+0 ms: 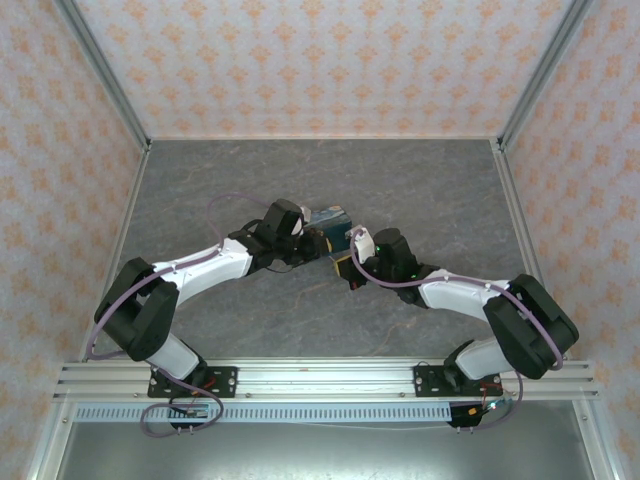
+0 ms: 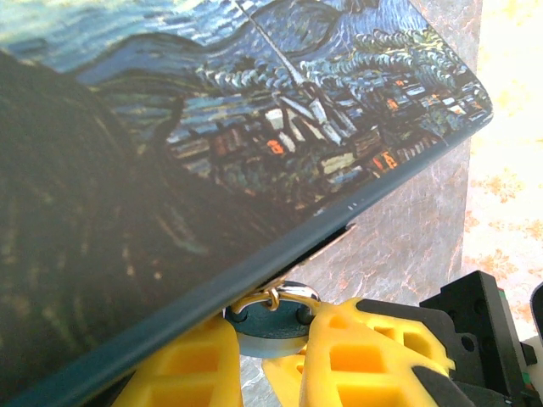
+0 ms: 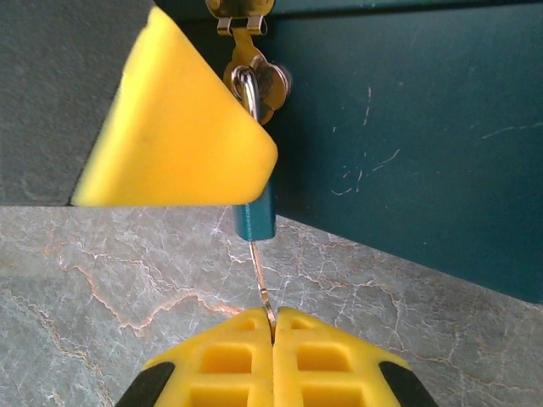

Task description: Unlock the padlock with the key

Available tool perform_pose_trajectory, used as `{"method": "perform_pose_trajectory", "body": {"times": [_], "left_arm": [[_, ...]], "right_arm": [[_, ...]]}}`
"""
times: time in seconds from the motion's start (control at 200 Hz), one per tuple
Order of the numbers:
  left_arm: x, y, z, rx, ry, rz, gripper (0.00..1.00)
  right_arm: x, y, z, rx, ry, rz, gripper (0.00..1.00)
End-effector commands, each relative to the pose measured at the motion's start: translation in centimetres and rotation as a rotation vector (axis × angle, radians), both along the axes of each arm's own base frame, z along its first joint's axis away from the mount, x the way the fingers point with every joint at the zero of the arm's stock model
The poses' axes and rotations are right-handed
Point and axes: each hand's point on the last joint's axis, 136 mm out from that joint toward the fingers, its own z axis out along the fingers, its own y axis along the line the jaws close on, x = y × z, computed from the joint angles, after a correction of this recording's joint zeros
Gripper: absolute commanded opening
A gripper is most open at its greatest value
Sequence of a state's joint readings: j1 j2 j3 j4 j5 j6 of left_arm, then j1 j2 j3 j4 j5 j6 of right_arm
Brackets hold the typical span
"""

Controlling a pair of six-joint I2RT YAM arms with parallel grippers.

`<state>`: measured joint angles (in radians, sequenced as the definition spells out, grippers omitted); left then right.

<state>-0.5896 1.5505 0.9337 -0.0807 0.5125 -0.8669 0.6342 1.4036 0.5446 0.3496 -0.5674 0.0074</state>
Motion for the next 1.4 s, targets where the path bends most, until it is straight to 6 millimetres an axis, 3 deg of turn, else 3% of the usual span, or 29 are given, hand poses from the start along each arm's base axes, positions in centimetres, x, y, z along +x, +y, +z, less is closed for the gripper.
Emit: {"method": "perform_pose_trajectory", "body": {"times": [0.0, 1.011, 1.391], "left_arm": [[0.5, -0.4, 3.0, -0.039, -0.066, 0.006, 0.11], [0.3, -0.9, 3.5, -0.099, -0.042, 0.016, 0.10], [-0.1, -1.1, 3.7, -0.112, -0.027, 0.006, 0.10]], "right_arm": [[0.3, 0.3, 1.3, 0.036, -0.043, -0.010, 0.00], [1.9, 1.2, 2.5, 0.129, -0.102, -0.059, 0.00], [3.4, 2.0, 4.8, 0.218, -0.184, -0.078, 0.00]]}}
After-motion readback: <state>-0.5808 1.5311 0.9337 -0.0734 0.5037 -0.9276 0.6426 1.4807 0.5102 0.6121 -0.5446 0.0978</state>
